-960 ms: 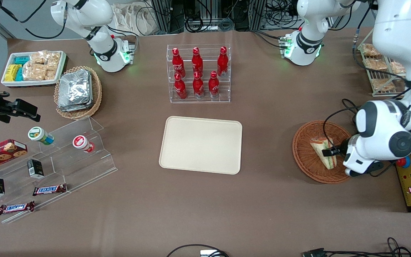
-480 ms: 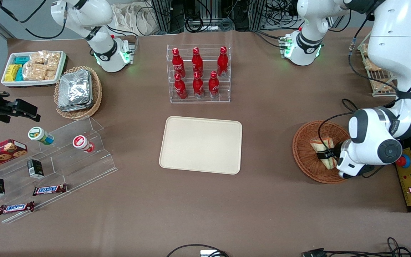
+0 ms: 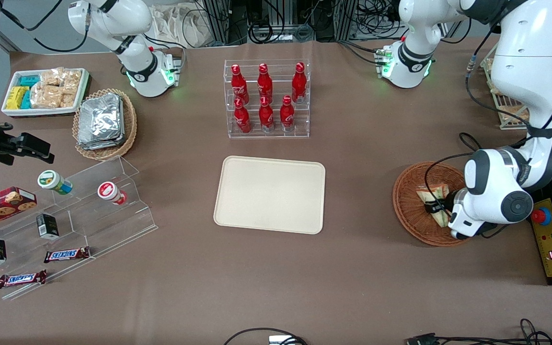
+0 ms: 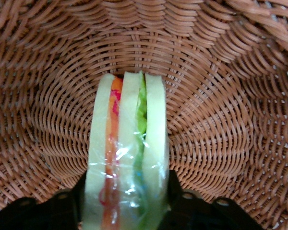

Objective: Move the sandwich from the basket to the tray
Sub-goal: 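Close the left gripper on the wrapped sandwich and lift it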

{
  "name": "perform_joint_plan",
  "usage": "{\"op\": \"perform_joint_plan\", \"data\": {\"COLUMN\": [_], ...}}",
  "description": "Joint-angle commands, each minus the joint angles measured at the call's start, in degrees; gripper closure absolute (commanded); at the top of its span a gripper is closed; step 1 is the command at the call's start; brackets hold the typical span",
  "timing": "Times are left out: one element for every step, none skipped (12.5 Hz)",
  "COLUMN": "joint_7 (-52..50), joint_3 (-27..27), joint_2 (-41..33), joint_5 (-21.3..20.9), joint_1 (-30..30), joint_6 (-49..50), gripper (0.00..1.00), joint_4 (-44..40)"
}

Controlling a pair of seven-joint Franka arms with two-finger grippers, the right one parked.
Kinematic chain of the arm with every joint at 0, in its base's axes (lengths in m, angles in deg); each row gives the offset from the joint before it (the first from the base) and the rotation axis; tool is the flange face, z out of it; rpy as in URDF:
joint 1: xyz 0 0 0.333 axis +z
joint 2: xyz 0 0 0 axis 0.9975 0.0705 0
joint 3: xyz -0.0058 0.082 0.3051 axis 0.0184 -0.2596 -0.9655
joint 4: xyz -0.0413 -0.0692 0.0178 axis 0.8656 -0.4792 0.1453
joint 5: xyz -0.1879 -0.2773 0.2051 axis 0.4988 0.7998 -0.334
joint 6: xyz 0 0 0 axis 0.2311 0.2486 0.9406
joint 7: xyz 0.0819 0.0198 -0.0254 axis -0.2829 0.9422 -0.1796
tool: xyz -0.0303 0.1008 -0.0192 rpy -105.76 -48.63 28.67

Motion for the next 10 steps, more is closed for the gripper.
{"op": "perform_joint_plan", "data": {"joint_7": [-0.73,-0.73,-0.73,-0.64,-0.30,0.14,0.15,-0.29,-0.81,-0.82], "joint_3": [0.28,0.37,0.55,0.63,0.90,1.51,2.21,3.87,5.89,7.74], "joint_2": [-1.28,-2.59,-3.91,-5.49,-7.42,-9.18,-10.67,-11.99,-13.31,-14.19], "joint_5": [0.68,0.60,0.60,0.60,0.51,0.42,0.42,0.51,0.51,0.51], "joint_1": [0.04,0.04,-0.13,-0.48,-0.92,-1.36,-1.45,-1.45,-1.45,-1.45], "joint_6": [0.82,1.61,3.01,4.15,5.12,6.26,7.32,8.20,8.99,9.26], "gripper": [0.79,0.81,0.85,0.86,0.86,0.86,0.86,0.86,0.86,0.86], "joint_4": [-0.46,-0.47,-0.73,-0.82,-0.82,-0.90,-0.91,-0.99,-1.17,-1.17]}}
